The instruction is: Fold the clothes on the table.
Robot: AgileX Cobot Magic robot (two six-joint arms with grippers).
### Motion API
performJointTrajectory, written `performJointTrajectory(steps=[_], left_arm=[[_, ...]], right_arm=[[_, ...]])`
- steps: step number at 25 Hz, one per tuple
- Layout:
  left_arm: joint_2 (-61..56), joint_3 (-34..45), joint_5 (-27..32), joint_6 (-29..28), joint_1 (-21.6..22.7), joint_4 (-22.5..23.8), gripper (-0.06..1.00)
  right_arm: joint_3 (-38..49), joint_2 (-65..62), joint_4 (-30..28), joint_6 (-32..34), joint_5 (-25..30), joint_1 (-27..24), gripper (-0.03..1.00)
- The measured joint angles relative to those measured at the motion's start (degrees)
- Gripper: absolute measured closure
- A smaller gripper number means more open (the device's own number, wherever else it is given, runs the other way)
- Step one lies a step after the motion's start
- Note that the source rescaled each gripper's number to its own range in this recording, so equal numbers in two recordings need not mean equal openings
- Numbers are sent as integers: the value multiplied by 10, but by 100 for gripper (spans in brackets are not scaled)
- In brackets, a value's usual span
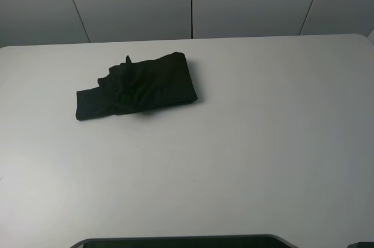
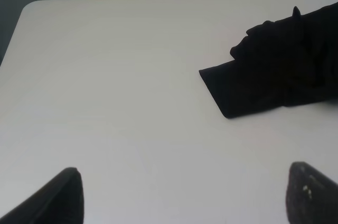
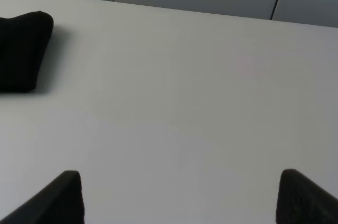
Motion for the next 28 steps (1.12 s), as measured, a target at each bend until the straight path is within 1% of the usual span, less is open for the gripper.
performJointTrajectory(steps=[4,6,8,12,14,28], left_arm=[[0,0,0,0,1,0,-6],[0,0,0,1,9,0,-6],[0,0,0,1,26,0,-6],[0,0,0,0,76,0,-6],[0,0,0,0,88,0,-6],[0,0,0,0,91,0,-6]], right_arm=[[0,0,0,-1,0,0,14],[0,0,0,-2,-1,0,14],[0,0,0,-2,-2,0,14],[0,0,1,-2,-2,0,14],[0,0,1,-2,-2,0,14],[0,0,1,-2,-2,0,14]])
